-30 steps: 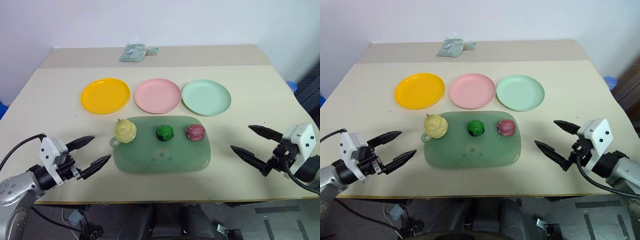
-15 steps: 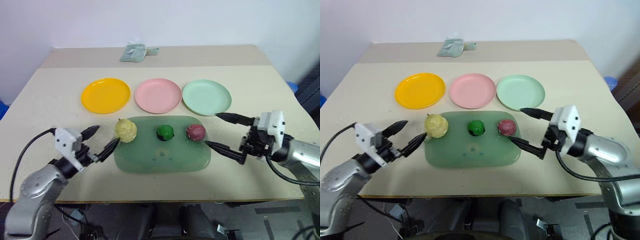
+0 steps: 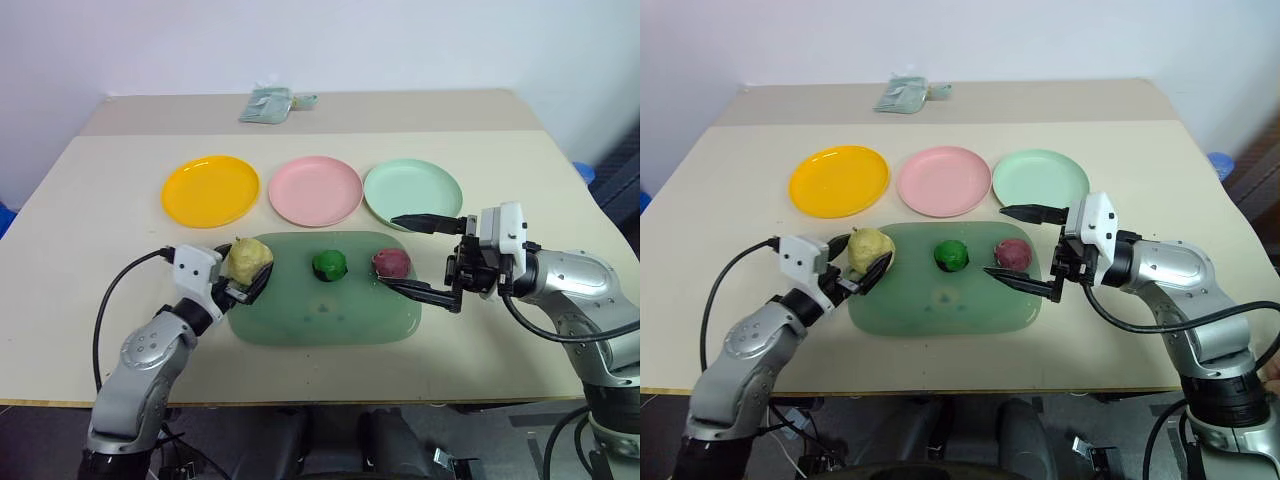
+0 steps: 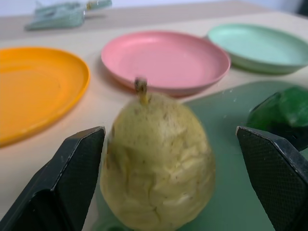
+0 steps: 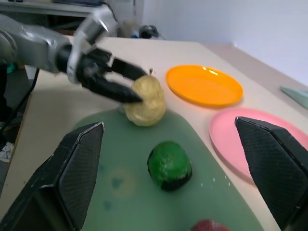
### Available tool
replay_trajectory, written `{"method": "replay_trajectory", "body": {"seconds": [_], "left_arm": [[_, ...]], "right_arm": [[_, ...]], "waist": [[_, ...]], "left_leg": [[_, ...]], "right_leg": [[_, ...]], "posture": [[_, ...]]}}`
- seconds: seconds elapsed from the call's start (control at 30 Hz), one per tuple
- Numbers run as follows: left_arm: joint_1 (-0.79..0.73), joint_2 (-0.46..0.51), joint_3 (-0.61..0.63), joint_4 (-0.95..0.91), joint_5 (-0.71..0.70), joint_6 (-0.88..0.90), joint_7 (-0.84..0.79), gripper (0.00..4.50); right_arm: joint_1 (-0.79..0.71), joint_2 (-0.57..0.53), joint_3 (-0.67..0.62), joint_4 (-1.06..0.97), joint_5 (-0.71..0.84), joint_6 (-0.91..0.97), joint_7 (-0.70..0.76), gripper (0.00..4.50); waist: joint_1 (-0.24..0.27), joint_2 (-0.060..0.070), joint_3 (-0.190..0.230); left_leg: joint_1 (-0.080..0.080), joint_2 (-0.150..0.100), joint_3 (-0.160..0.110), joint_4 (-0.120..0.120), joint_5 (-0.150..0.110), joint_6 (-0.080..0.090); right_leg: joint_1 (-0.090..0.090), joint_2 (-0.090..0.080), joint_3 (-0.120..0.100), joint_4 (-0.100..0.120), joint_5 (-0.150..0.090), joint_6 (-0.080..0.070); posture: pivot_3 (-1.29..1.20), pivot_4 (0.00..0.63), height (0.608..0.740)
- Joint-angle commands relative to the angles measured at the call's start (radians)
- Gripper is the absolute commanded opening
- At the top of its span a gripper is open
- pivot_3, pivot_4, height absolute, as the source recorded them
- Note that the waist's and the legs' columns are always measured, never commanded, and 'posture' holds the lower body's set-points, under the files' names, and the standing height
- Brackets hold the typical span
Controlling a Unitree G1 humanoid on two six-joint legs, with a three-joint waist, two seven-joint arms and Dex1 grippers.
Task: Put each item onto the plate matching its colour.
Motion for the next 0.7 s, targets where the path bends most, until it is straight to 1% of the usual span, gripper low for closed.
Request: {"method": "replay_trajectory", "body": {"seconds": [0.03,0.07,0.2,0.37,0.47,0.57,0.63,0.7], "left_arm": [[-0.038,-0.022,-0.023,0.047,0.051,-0.025,0.021,4.50],[-0.050,-0.030,-0.028,0.070,0.063,-0.035,0.026,4.50],[-0.075,-0.060,-0.032,0.124,0.114,-0.090,0.052,3.35],[-0.132,-0.102,0.002,0.173,0.132,-0.145,0.093,3.32],[-0.253,-0.139,0.061,0.238,0.111,-0.124,0.161,3.32],[-0.435,-0.151,0.131,0.400,0.093,-0.123,0.215,3.32],[-0.557,-0.145,0.164,0.546,0.096,-0.148,0.239,3.32],[-0.667,-0.140,0.187,0.694,0.114,-0.196,0.263,3.32]], "right_arm": [[-0.013,0.007,-0.003,-0.019,-0.003,-0.008,-0.013,4.46],[-0.010,0.008,-0.005,-0.019,-0.006,-0.011,-0.016,4.46],[0.003,0.011,-0.010,-0.024,-0.014,-0.017,-0.028,4.50],[0.029,0.022,-0.013,-0.025,-0.031,-0.041,-0.041,4.50],[0.043,0.034,-0.011,-0.012,-0.048,-0.069,-0.043,4.50],[0.040,0.053,-0.004,0.010,-0.063,-0.094,-0.047,4.50],[0.033,0.066,0.002,0.034,-0.078,-0.113,-0.046,4.50],[0.022,0.076,0.009,0.061,-0.096,-0.124,-0.052,4.50]], "waist": [[0.001,0.000,0.000],[0.002,0.000,0.000],[0.001,0.000,0.000],[0.001,0.000,0.000],[0.005,-0.001,0.001],[0.007,-0.002,0.001],[0.004,-0.002,0.001],[0.001,-0.002,0.001]], "left_leg": [[0.000,0.000,0.000,0.000,0.000,0.000],[0.000,0.000,0.000,0.000,0.000,0.000],[0.000,0.000,0.000,0.000,0.000,0.000],[0.000,0.000,0.000,0.000,0.000,0.000],[-0.001,0.000,0.000,0.002,0.001,-0.001],[-0.001,0.000,0.000,0.003,0.001,-0.001],[-0.001,0.000,0.000,0.003,0.002,-0.002],[-0.001,0.000,0.000,0.003,0.004,-0.006]], "right_leg": [[-0.001,0.000,0.000,0.000,0.000,0.000],[-0.001,0.000,0.000,0.000,0.000,0.000],[-0.003,0.000,0.000,0.000,0.001,0.002],[-0.004,0.000,0.000,0.000,0.002,0.002],[-0.004,0.000,0.000,0.001,0.002,0.002],[-0.004,0.001,-0.001,0.002,0.004,0.002],[-0.004,0.001,0.000,0.002,0.004,0.003],[-0.004,0.001,-0.001,0.002,0.004,0.003]], "posture": [[0.00,0.150,0.740],[0.00,0.150,0.740],[0.00,0.150,0.740],[0.00,0.150,0.740],[0.00,0.150,0.740],[0.00,0.150,0.740],[0.00,0.150,0.740],[0.00,0.150,0.740]]}}
